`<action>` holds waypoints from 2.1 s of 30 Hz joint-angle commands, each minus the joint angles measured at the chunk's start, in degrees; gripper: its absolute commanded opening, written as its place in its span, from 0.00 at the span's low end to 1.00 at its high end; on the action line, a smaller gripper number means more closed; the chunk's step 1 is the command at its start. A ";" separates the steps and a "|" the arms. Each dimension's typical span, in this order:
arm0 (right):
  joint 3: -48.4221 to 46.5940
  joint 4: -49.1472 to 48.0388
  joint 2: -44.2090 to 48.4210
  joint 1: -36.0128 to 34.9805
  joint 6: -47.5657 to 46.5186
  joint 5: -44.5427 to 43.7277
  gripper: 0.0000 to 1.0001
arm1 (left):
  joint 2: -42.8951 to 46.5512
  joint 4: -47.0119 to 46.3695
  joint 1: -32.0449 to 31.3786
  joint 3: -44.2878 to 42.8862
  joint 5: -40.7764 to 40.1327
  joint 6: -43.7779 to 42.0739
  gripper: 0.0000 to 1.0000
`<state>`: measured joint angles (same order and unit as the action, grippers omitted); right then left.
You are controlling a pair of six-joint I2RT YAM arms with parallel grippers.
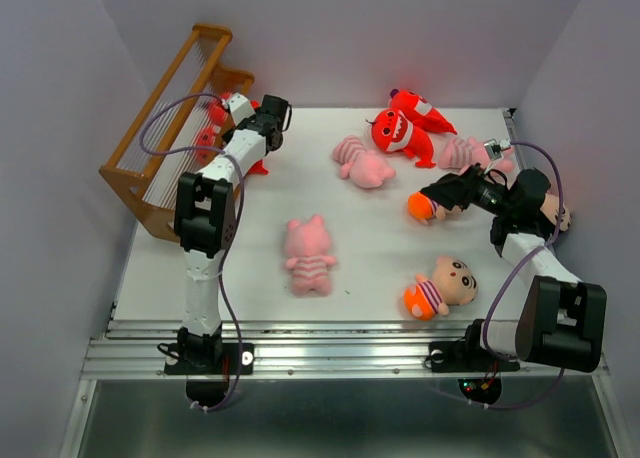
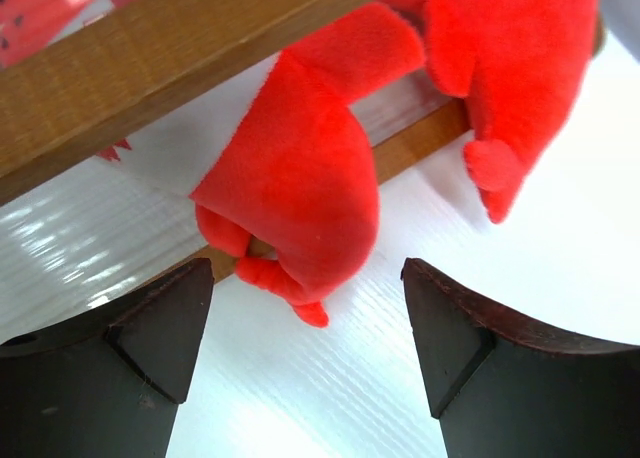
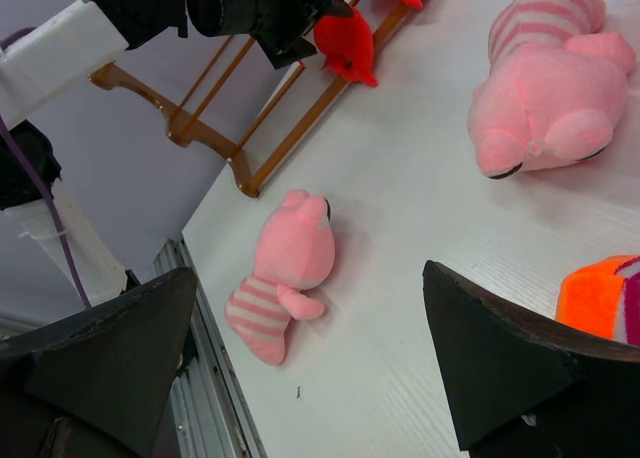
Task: Place and organize the stuffed toys onto the shelf
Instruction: Place the stuffed toy onto shelf
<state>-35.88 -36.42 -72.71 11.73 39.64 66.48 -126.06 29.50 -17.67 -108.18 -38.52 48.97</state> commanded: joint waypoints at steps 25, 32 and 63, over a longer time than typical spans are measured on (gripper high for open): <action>-1.74 -1.46 -0.07 0.49 -1.14 1.46 1.00 | 13.13 -28.09 -2.11 23.64 -0.24 -3.10 0.78; -1.91 -1.46 -0.33 0.49 -1.05 1.64 1.00 | 11.89 -27.91 -0.61 23.01 1.78 -1.51 0.66; -2.18 -1.37 -1.38 0.49 -1.14 1.64 1.00 | 4.42 -20.79 4.58 13.52 7.85 -5.19 0.18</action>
<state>-35.90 -36.40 -74.00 11.73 39.40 66.94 -121.05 7.57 -14.04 -93.47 -31.97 45.39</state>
